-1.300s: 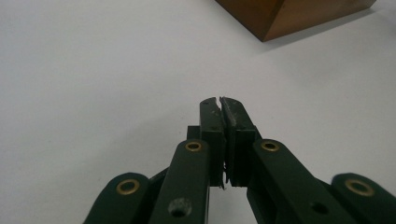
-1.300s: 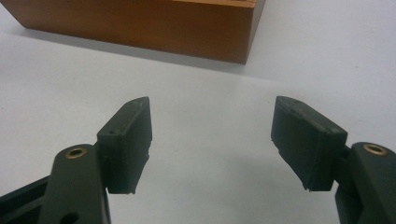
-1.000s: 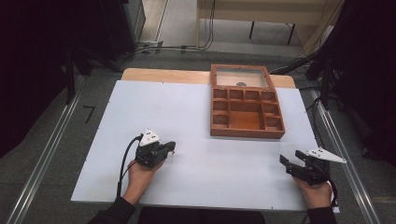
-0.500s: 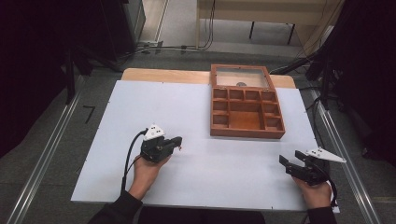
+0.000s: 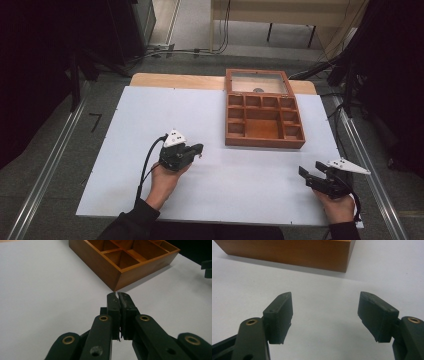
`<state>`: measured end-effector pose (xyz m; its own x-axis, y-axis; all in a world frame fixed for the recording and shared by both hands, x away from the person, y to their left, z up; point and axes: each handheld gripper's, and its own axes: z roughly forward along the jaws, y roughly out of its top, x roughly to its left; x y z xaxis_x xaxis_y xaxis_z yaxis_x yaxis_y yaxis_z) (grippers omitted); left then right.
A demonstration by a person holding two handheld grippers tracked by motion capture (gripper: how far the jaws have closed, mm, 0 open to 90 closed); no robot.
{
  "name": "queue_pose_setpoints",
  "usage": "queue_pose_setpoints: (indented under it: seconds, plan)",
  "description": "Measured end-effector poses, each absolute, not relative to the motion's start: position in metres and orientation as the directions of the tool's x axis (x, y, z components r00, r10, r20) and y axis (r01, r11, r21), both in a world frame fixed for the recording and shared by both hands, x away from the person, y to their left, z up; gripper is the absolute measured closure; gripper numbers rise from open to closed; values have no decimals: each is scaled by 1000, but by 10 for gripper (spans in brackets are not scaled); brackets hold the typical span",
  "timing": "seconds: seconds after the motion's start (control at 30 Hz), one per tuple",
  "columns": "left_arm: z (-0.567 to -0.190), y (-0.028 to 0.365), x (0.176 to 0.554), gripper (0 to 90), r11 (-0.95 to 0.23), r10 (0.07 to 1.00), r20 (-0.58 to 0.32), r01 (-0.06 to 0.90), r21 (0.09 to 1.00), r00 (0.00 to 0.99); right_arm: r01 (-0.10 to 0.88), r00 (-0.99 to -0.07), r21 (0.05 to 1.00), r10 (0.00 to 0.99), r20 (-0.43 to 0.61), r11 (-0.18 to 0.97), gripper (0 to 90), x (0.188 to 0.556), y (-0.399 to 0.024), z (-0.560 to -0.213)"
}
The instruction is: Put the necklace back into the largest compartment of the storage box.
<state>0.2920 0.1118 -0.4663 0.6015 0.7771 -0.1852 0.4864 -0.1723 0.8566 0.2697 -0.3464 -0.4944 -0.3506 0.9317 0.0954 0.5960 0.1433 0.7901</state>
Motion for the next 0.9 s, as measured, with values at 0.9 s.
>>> queue_pose_setpoints:
  seconds: [0.9]
  plan:
    - [-463,76,307,887,-198,744,-188,480,855,641,591,-362,792,928,94,150,267,270,-345,-495]
